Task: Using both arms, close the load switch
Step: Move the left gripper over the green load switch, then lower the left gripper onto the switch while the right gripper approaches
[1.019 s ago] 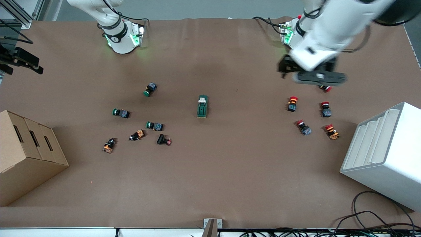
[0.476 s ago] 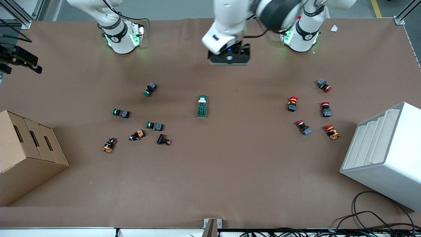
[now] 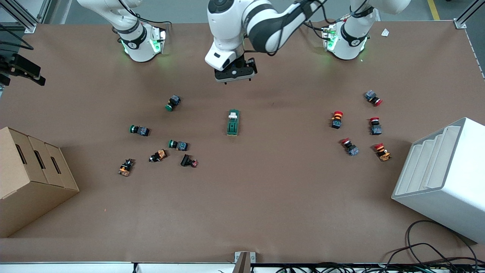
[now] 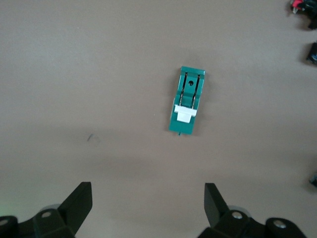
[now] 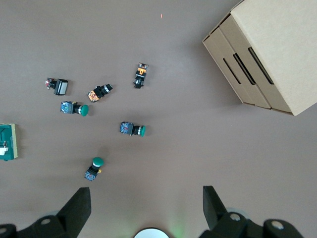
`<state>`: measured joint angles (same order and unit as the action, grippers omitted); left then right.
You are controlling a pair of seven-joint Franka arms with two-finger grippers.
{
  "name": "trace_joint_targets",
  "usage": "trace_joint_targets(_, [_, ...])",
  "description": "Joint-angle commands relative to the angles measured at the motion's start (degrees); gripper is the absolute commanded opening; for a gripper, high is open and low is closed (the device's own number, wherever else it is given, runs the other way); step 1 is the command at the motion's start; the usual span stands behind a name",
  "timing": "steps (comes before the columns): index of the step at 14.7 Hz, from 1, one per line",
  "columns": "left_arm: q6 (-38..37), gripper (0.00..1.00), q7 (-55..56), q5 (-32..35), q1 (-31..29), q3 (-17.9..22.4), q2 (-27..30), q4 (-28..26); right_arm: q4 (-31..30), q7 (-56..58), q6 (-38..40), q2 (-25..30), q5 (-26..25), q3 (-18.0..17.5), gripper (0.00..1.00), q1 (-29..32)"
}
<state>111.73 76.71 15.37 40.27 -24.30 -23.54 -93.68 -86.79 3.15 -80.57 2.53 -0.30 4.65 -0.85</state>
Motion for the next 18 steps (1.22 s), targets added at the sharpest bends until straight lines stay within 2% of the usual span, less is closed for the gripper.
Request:
trace_joint_targets(1, [4.01,1.0,10.0,7.63,2.88,0.04,-5.1,1.13,0.48,0.37,-1.25,-3.4,-0.94,-0.26,1.0,0.76])
trace_joint_targets(3, [5.68,1.0,17.91,14.39,5.16,0.04,-8.43,0.96,0.39,0.54,-4.23,-5.33,-0.76,-0.26,1.0,1.98])
trace_joint_targets(6, [6.22,0.99,31.09,30.37,8.59,0.04,-12.92,-0.53,0.65,0.72,-4.77,-13.4,-0.94,-0.17,1.0,2.86])
trace_joint_targets(9, [6.22,0.98,43.32,44.7,10.79,0.04,-15.65,-4.91,0.22,-0.85,-5.21,-13.87,-1.21,-0.34,1.0,2.78])
trace_joint_targets(11, [6.22,0.97,49.73,53.32,11.41,0.04,-15.75,-9.74,-0.75,-7.5,-5.47,-13.87,0.63,-0.69,1.0,1.3])
trace_joint_targets(12, [6.31,0.97,53.25,56.84,11.67,0.04,-16.27,-11.42,-1.19,-13.11,-5.47,-13.87,3.6,-0.69,1.0,0.16])
trace_joint_targets(15, [6.31,0.96,61.34,66.52,11.68,0.04,-18.12,-12.49,-4.0,-24.82,-7.05,-13.87,9.16,-0.69,1.0,-3.71])
trace_joint_targets(18, [6.39,0.96,64.44,72.24,11.41,0.13,-19.26,-12.31,-7.42,-37.38,-13.27,-13.87,10.05,-0.69,1.0,-11.17])
